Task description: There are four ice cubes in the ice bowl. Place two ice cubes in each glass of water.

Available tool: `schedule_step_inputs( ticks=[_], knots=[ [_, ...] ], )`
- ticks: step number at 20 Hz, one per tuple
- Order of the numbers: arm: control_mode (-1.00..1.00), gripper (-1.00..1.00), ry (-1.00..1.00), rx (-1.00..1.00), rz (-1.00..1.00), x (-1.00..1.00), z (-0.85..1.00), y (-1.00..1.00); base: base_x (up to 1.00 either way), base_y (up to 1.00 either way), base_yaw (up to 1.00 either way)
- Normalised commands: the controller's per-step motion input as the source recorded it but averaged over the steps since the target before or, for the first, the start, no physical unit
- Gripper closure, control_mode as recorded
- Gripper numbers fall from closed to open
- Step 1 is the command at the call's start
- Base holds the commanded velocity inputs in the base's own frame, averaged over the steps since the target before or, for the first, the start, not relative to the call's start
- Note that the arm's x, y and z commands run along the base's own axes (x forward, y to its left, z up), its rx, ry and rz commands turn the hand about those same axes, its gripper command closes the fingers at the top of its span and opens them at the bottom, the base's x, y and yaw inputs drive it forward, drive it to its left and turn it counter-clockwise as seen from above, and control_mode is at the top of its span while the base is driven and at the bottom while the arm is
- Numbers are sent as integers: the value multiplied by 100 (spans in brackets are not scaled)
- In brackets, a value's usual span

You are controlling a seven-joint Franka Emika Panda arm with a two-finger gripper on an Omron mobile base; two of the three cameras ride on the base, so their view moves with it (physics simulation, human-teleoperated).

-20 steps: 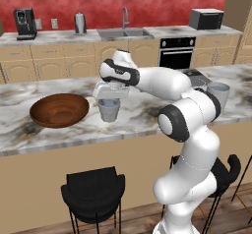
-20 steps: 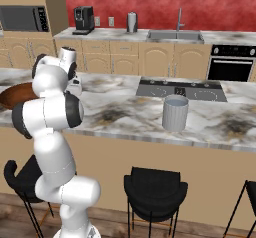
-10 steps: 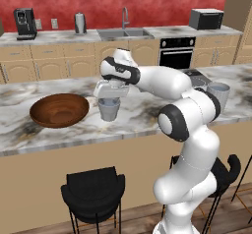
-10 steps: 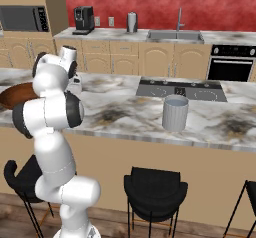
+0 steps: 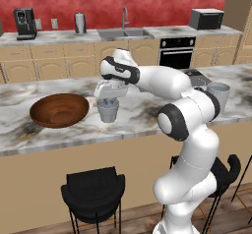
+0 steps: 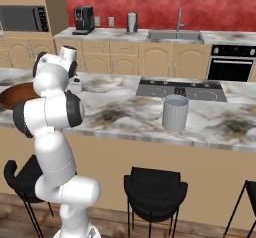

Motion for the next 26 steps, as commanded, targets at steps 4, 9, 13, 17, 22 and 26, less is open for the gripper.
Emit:
schedule_step_inputs(
  ticks=[4, 9, 13, 17, 22, 26],
  knots=[
    [-100, 100, -7, 0, 6, -10, 7, 0, 0, 0, 0],
    [-100, 100, -25, 18, 2, -51, 91, -26, 0, 0, 0],
    [-100, 100, -25, 12, 0, -68, 79, -37, 0, 0, 0],
    [-100, -100, -21, 1, 0, -61, 40, -21, 0, 0, 0],
    [-100, -100, -27, 5, -3, -91, 49, -63, 0, 0, 0],
    [-100, -100, -34, 6, -17, -100, 32, -86, 0, 0, 0]
  ],
)
